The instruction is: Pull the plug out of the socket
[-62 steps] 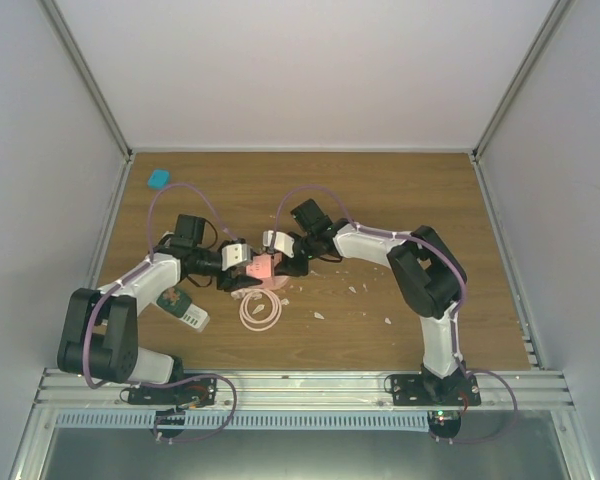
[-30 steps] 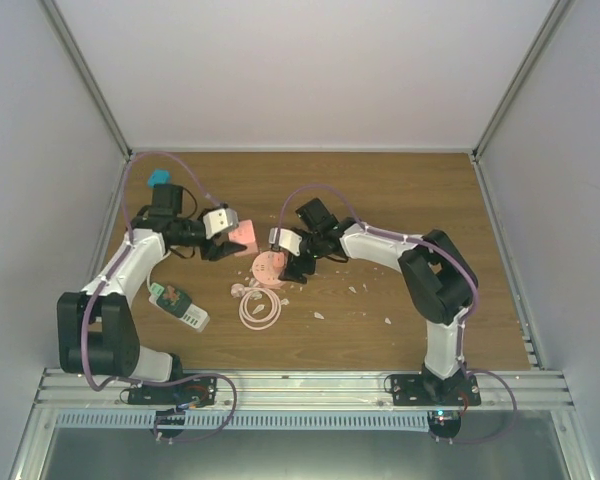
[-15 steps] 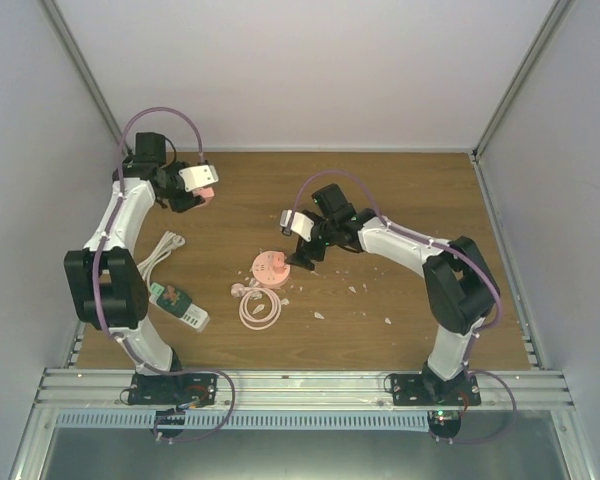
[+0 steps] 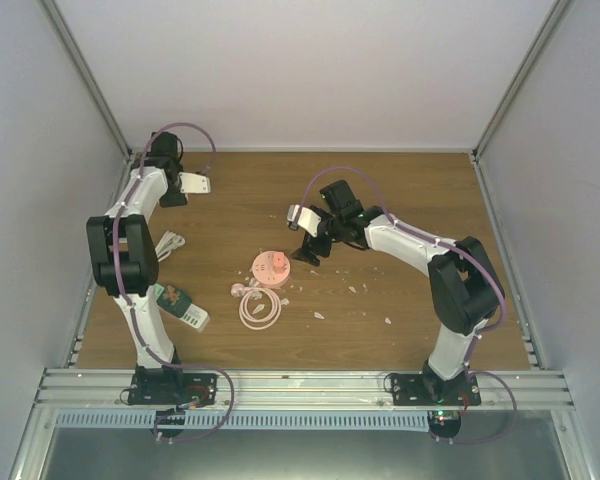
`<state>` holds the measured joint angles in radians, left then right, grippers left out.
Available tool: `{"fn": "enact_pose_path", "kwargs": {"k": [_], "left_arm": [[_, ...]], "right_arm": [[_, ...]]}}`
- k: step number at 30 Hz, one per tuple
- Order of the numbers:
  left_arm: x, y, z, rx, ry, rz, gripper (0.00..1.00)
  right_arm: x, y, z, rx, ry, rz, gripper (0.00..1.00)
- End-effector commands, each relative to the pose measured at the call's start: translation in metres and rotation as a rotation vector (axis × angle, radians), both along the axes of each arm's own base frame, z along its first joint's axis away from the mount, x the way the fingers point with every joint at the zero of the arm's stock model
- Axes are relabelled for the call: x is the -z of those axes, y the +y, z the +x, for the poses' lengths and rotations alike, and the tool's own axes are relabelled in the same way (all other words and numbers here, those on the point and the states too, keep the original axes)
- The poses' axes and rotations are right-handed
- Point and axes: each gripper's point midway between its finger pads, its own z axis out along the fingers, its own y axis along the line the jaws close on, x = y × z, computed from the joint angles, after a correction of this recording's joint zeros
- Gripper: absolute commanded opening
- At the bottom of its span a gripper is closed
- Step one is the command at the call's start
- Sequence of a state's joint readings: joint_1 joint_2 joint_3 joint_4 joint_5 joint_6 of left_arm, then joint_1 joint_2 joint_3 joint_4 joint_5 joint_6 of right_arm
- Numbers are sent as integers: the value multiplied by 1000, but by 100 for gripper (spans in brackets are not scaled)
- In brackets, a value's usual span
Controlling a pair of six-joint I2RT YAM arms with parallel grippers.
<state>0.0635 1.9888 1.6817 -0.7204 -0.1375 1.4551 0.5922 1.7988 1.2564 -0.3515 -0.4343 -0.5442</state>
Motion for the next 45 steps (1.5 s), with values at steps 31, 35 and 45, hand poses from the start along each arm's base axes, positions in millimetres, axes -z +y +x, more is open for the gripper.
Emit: {"fn": "enact_pose_path", "kwargs": {"k": [31, 35, 45], "left_arm": [[38, 26, 67, 207, -16, 476, 68], [25, 21, 70, 200, -53, 439, 81], [-38, -10, 63, 137, -203, 162, 99]], "right_arm": [[-2, -16, 7, 29, 25, 23, 99], [-2, -16, 7, 33, 27, 22, 99], [-3, -17, 9, 37, 18, 21, 99]]}}
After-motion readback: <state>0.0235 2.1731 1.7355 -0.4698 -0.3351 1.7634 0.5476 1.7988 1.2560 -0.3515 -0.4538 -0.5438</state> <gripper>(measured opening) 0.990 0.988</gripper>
